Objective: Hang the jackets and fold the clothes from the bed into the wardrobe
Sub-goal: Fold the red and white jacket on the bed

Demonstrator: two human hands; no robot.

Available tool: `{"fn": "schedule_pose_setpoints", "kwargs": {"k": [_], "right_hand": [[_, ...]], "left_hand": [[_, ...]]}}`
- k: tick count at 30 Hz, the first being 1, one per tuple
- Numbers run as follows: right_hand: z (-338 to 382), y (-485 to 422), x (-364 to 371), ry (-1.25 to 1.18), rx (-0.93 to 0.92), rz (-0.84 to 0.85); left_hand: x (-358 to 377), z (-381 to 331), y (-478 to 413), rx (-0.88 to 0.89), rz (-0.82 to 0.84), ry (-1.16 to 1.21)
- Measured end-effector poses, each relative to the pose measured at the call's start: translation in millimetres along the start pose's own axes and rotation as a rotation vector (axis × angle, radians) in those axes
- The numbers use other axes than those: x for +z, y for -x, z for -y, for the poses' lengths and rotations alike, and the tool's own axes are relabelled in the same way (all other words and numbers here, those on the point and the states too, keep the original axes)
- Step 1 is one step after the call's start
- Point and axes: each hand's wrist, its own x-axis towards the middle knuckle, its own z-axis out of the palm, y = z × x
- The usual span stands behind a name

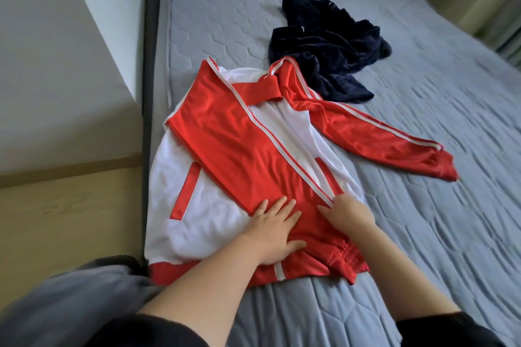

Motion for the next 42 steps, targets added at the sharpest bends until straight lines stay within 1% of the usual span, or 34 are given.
{"fn": "schedule_pose_setpoints", "kwargs": {"k": [1, 2, 3, 4, 6, 7, 8, 10, 11, 12, 13, 14, 16, 17, 18, 19, 20, 22, 24, 27, 28, 29, 31, 32, 33, 34, 35, 38, 40, 42], "right_hand": [[-4.3, -0.6, -7.1, -0.040, 0.014, 0.095], [-6.4, -0.7, -16.2, -0.091, 0.027, 0.180], [-6.1, -0.3, -27.2, -0.125, 0.030, 0.240], [-3.7, -1.3, -38.8, -0.134, 0.018, 0.257], [9.8, 0.2, -62.5, -0.196, -0.022, 0.188], [19.5, 2.3, -72.2, -0.334, -0.050, 0.159], [31.6, 4.4, -79.9, -0.565, -0.071, 0.192], [59.6, 15.2, -91.1, -1.087, -0.130, 0.466], [72.2, 21.0, -93.7, -1.240, -0.161, 0.588], [80.7, 24.8, -94.1, -1.287, -0.188, 0.646], [86.8, 26.9, -93.1, -1.284, -0.216, 0.649], [90.8, 27.5, -92.0, -1.255, -0.228, 0.595], [92.6, 24.4, -85.0, -1.131, -0.222, 0.419], [90.4, 21.6, -80.7, -0.971, -0.229, 0.321], [87.2, 18.5, -75.9, -0.743, -0.241, 0.224], [83.9, 16.6, -69.8, -0.539, -0.257, 0.161], [81.1, 17.0, -63.4, -0.403, -0.260, 0.142], [78.5, 21.1, -53.1, -0.319, -0.246, 0.193], [76.6, 22.5, -46.3, -0.293, -0.246, 0.231], [77.0, 24.4, -47.2, -0.306, -0.254, 0.229], [77.8, 26.6, -49.0, -0.367, -0.274, 0.246], [79.4, 29.7, -50.7, -0.488, -0.311, 0.296], [83.3, 38.0, -55.7, -0.845, -0.426, 0.480], [84.3, 41.4, -58.9, -0.987, -0.494, 0.562], [84.4, 42.4, -61.7, -1.078, -0.544, 0.601], [84.6, 40.9, -63.4, -1.121, -0.559, 0.592], [85.4, 36.7, -63.1, -1.125, -0.531, 0.537], [89.6, 15.2, -51.7, -0.999, -0.301, 0.277], [96.4, 2.0, -37.7, -0.893, -0.132, 0.169], [104.3, -4.2, -23.5, -0.830, -0.033, 0.142]], "left_hand": [[-2.9, -2.1, 1.3, -0.021, 0.003, 0.078], [-7.5, -3.4, 1.3, -0.057, -0.004, 0.215], [-13.5, -3.7, 0.6, -0.109, -0.031, 0.407], [-20.1, -2.9, -0.6, -0.182, -0.077, 0.622], [-34.9, 3.2, -2.1, -0.343, -0.196, 1.035], [-41.5, 8.7, -1.8, -0.417, -0.224, 1.229], [-48.0, 16.8, 0.6, -0.488, -0.219, 1.417], [-61.3, 37.3, 11.3, -0.605, -0.149, 1.746], [-67.2, 50.7, 17.8, -0.643, -0.114, 1.832], [-71.6, 63.6, 23.7, -0.667, -0.088, 1.865], [-74.9, 74.8, 28.9, -0.687, -0.069, 1.866], [-77.2, 82.5, 33.1, -0.709, -0.052, 1.848], [-79.2, 88.5, 38.2, -0.750, -0.020, 1.757], [-79.2, 88.2, 38.3, -0.759, -0.003, 1.689], [-78.4, 86.1, 37.7, -0.760, 0.013, 1.616], [-77.2, 82.8, 36.0, -0.753, 0.023, 1.545], [-75.0, 79.3, 33.9, -0.740, 0.027, 1.477], [-70.2, 72.2, 30.3, -0.709, 0.040, 1.344], [-67.1, 67.8, 29.5, -0.696, 0.064, 1.308], [-67.5, 69.2, 32.2, -0.743, 0.051, 1.415], [-68.6, 71.9, 33.3, -0.772, 0.025, 1.452], [-70.2, 76.0, 34.4, -0.804, -0.004, 1.484], [-74.9, 86.8, 38.0, -0.836, -0.020, 1.518], [-77.8, 92.6, 40.8, -0.828, 0.006, 1.504], [-81.0, 97.5, 44.2, -0.817, 0.048, 1.476], [-83.4, 101.1, 47.6, -0.813, 0.086, 1.447], [-84.2, 103.8, 49.8, -0.816, 0.110, 1.420], [-81.4, 104.3, 51.3, -0.819, 0.137, 1.301], [-76.8, 103.3, 50.5, -0.794, 0.180, 1.066], [-74.2, 101.2, 51.8, -0.796, 0.226, 0.861]]}}
